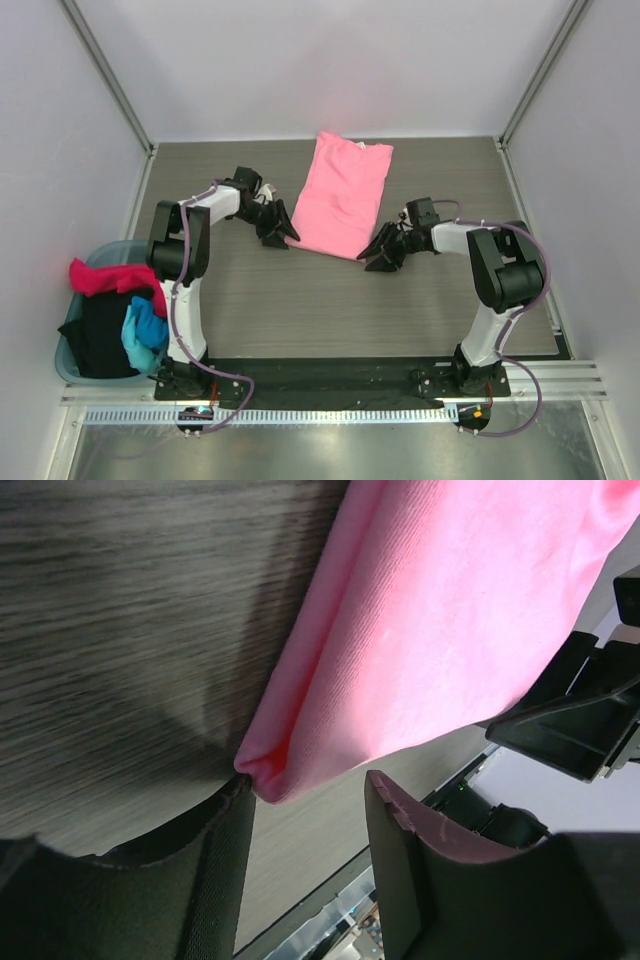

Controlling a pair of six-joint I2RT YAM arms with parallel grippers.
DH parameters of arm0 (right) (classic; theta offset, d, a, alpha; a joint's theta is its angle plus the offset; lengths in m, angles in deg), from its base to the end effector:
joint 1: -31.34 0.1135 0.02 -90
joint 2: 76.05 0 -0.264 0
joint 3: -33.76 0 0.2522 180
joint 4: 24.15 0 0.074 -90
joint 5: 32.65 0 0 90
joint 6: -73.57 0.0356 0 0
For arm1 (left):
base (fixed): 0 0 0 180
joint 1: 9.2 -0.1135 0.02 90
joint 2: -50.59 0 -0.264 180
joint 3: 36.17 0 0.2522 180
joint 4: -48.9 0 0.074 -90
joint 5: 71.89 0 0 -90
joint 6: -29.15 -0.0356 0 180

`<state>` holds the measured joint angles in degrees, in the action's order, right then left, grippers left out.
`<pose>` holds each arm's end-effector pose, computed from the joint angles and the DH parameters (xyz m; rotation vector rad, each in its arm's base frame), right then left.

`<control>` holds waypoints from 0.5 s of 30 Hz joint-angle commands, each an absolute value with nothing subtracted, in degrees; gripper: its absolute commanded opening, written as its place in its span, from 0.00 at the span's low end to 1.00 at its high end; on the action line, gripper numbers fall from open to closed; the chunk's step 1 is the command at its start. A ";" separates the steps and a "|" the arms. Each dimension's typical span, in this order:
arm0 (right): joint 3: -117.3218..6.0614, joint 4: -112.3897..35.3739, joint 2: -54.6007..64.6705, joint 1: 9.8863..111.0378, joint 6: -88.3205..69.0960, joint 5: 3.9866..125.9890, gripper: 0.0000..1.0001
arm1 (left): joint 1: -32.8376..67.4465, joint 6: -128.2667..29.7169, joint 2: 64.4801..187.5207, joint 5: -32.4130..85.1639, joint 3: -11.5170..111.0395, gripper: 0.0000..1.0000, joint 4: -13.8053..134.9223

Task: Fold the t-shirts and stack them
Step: Fold the tshirt

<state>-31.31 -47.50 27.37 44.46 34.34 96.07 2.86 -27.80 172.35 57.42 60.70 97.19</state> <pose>0.3137 0.0960 0.1242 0.6754 2.7576 1.2204 0.4032 -0.1092 0.1346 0.3810 -2.9051 1.1310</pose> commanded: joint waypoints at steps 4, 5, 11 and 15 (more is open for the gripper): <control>-31.50 -45.03 29.33 44.61 35.96 94.88 0.42 | 2.93 -27.54 173.47 56.61 61.35 0.46 96.15; -31.59 -44.86 29.68 44.52 36.04 94.88 0.40 | 2.93 -27.54 173.47 56.52 61.26 0.45 96.24; -32.03 -44.86 30.56 44.69 36.39 93.91 0.39 | 2.85 -27.63 173.29 55.91 61.26 0.41 96.59; -31.76 -43.46 31.18 44.69 37.10 93.65 0.35 | 2.76 -27.72 173.38 55.64 61.09 0.34 96.33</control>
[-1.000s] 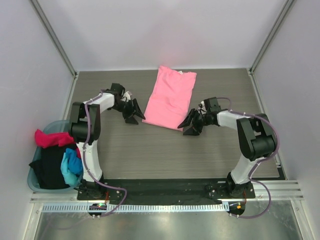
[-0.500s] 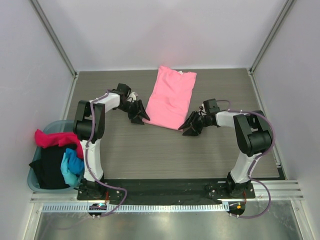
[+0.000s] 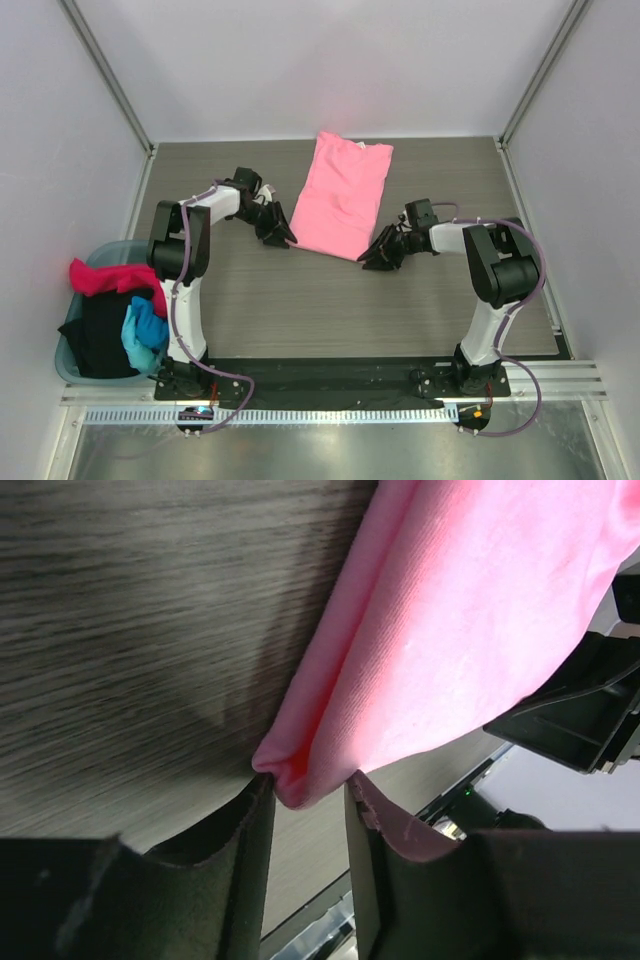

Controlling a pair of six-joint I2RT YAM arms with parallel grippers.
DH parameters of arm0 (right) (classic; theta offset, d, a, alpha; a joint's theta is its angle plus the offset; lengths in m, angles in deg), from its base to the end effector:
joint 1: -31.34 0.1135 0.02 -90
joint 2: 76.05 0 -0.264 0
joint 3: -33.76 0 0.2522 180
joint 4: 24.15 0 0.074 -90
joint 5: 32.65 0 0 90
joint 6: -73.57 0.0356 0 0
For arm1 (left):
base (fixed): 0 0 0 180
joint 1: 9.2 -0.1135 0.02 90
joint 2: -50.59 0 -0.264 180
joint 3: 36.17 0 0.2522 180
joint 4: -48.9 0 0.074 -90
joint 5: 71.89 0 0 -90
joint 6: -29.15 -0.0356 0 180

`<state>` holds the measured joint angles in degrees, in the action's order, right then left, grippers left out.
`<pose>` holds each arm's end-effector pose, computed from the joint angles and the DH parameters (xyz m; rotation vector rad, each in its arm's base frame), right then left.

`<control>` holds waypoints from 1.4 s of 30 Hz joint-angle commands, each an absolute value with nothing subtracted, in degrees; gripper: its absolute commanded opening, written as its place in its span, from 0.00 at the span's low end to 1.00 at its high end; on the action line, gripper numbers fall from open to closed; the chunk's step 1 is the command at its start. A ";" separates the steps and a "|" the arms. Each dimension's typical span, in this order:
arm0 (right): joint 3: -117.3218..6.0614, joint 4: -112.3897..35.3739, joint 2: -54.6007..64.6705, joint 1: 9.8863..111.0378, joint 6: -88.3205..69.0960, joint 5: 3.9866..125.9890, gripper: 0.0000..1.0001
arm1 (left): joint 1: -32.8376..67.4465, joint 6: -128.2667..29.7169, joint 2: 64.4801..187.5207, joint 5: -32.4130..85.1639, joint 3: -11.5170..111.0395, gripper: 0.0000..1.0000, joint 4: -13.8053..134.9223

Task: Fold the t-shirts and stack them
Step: Fold the tshirt

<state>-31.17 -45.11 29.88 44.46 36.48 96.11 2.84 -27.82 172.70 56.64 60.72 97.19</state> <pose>0.3169 0.0968 0.1121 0.7334 2.7612 1.2267 0.4036 -0.1088 0.1320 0.3884 -2.9128 1.1104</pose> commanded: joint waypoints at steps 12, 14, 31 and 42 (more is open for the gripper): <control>-30.54 -43.53 27.23 43.47 35.78 94.34 0.02 | 2.67 -25.18 169.18 56.25 58.02 0.00 92.20; -29.14 -45.02 23.99 42.85 34.38 95.14 0.02 | 2.76 -24.91 167.24 57.05 56.09 0.00 91.84; -17.88 -57.85 -3.78 38.63 24.63 100.06 0.01 | 8.03 -20.78 144.21 58.46 40.45 0.00 87.89; -23.76 -68.32 -10.92 37.14 16.36 98.74 0.02 | 7.77 -21.92 135.41 57.84 36.65 0.00 89.82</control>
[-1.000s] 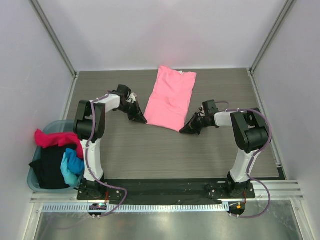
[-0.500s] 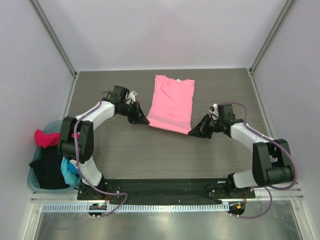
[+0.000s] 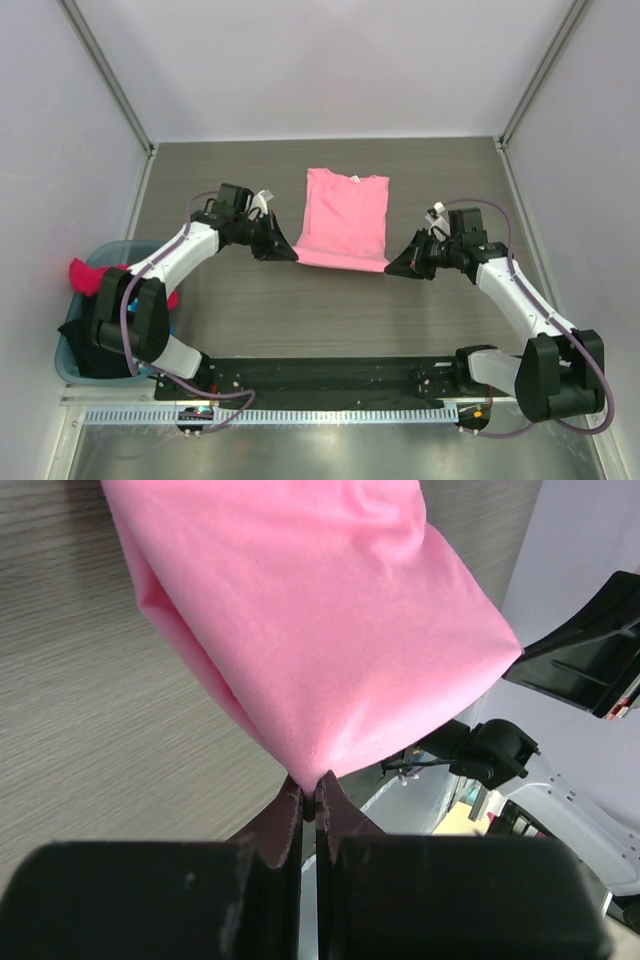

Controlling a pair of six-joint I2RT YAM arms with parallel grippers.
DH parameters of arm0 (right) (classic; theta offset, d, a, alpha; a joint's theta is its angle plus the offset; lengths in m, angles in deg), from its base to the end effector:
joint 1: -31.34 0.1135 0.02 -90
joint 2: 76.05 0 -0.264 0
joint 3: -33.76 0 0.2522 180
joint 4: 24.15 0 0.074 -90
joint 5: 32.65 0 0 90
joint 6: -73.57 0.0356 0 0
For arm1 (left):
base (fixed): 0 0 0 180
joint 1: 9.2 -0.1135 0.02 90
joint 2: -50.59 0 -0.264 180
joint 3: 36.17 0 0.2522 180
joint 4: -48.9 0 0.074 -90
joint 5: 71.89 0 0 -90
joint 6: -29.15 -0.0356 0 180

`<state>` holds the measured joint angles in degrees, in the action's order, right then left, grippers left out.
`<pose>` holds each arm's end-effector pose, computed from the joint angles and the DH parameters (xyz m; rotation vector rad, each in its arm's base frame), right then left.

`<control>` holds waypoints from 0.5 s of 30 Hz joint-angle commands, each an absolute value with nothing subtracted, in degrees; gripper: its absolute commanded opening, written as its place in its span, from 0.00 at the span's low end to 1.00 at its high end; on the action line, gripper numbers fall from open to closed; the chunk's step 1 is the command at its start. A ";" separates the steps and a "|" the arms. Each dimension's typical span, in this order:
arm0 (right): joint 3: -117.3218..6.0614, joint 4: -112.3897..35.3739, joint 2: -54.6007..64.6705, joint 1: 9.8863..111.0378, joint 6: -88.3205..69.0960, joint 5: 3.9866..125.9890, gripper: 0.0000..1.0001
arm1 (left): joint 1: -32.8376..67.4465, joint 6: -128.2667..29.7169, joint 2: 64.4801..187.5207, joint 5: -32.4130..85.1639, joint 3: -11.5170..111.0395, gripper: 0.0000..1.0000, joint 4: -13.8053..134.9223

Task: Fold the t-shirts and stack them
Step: Fold the tshirt

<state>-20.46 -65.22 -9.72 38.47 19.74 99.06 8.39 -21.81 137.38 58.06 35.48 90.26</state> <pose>0.2162 0.0509 0.2219 0.3260 2.5474 1.2150 0.2834 -0.1138 0.2268 -0.2112 2.6943 -1.2432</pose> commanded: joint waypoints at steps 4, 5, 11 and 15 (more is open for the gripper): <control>-24.82 -64.30 -8.55 35.64 17.06 98.39 0.01 | 7.33 -22.88 138.30 57.84 39.90 0.00 88.77; -24.91 -63.24 -7.94 35.47 17.49 98.30 0.02 | 7.33 -23.58 139.27 57.84 40.69 0.00 88.59; -28.33 -53.57 -0.47 34.50 18.82 97.16 0.02 | 6.01 -28.85 148.67 56.08 51.66 0.00 89.29; -34.12 -49.70 5.68 32.92 18.99 97.16 0.01 | 5.39 -31.58 155.79 56.00 62.30 0.00 91.04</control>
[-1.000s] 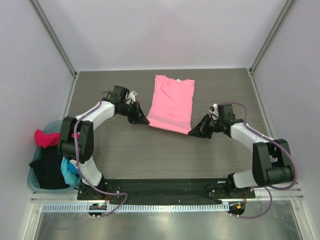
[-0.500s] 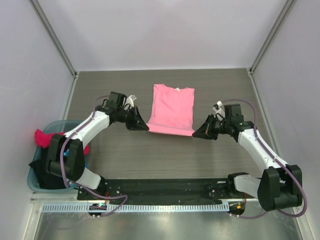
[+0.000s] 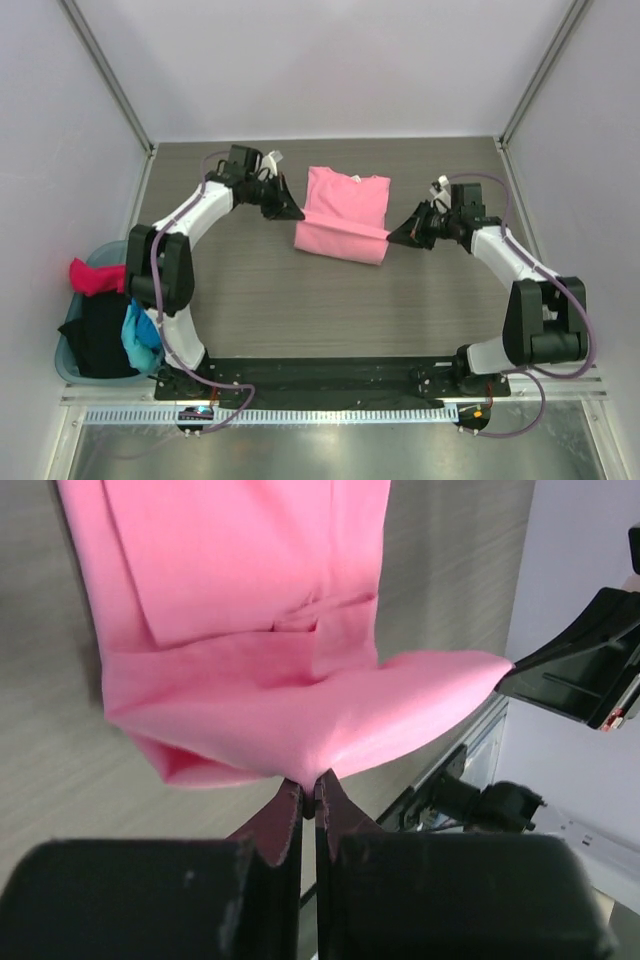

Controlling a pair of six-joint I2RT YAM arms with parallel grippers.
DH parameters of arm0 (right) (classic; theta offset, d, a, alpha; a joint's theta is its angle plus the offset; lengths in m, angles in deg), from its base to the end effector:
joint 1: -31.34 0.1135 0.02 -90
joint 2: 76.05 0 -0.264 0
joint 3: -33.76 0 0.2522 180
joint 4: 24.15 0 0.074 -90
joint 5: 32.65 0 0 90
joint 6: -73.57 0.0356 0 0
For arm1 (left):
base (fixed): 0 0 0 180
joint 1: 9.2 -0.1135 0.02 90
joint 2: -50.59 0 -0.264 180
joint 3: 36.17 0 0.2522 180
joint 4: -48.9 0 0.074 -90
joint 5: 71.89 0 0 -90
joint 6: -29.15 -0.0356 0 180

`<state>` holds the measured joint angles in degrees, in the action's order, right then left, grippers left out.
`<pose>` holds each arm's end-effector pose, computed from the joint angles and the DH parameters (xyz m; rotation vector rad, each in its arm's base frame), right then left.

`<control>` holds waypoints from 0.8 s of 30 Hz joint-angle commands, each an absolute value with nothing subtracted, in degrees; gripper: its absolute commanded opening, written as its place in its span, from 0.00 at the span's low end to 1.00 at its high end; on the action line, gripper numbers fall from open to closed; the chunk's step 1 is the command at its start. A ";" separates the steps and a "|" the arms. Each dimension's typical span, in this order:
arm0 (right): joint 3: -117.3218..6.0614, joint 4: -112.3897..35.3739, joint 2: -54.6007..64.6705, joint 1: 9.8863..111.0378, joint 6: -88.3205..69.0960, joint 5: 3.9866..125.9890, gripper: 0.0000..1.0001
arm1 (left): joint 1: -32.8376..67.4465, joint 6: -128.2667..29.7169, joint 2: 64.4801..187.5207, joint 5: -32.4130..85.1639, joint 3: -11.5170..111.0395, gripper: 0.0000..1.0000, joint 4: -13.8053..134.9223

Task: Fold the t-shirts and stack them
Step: Fold the tshirt

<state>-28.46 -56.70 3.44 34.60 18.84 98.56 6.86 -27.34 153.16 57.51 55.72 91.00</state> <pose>0.2759 0.0392 0.2212 0.3538 2.4626 1.1722 0.3653 -0.1287 0.2436 -0.0839 2.5968 -1.2026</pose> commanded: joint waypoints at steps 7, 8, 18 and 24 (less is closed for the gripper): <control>-52.38 -44.87 20.52 29.14 18.90 96.90 0.02 | 4.87 -34.48 170.20 55.73 86.96 0.00 93.25; -54.51 -43.99 24.46 29.05 18.91 97.16 0.02 | 4.87 -34.92 174.22 55.30 89.36 0.00 93.25; -74.03 -40.20 44.01 29.40 15.22 95.40 0.54 | 6.36 -40.90 189.55 39.83 107.58 0.55 86.31; -66.41 -41.25 36.38 27.03 13.82 95.75 0.58 | 6.27 -41.43 182.09 40.08 101.01 0.57 88.67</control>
<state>-68.51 -43.10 43.54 28.48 16.35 95.56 6.12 -39.40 189.72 41.18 102.95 89.58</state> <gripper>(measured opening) 0.575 0.577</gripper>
